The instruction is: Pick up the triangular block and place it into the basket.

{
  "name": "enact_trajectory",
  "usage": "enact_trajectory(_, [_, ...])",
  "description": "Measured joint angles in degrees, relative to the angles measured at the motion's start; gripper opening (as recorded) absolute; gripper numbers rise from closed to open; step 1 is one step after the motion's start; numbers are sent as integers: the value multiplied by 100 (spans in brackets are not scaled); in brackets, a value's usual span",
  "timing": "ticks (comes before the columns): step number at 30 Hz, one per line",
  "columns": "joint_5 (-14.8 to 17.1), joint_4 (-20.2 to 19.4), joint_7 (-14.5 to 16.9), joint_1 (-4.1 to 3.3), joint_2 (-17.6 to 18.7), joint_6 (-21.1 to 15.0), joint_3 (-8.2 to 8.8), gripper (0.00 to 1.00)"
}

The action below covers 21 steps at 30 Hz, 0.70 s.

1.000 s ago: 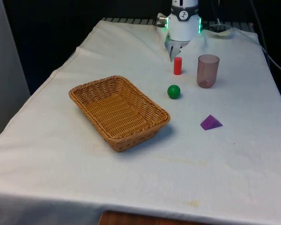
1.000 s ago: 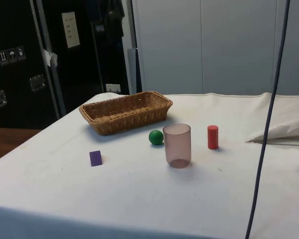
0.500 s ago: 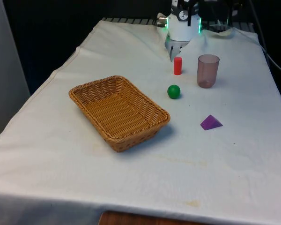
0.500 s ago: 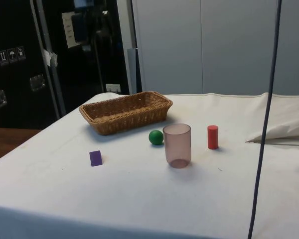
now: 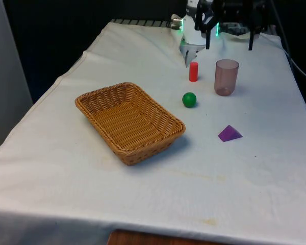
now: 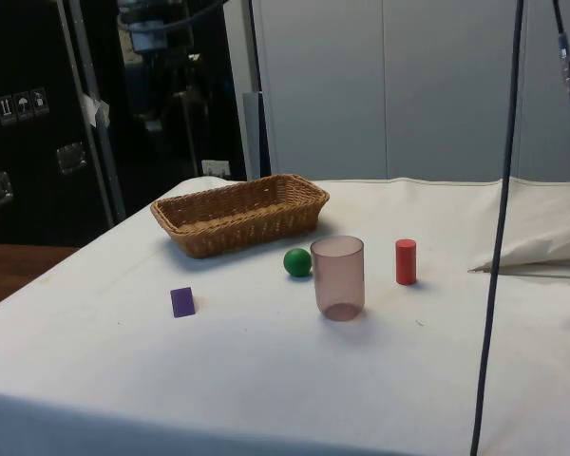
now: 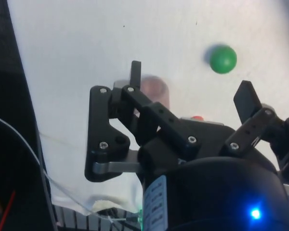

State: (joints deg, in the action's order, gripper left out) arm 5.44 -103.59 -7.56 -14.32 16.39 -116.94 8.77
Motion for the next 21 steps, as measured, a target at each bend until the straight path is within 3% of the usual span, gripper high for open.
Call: enact_trajectory(21, [149,-6,-579,-6,556,-642,-40,100])
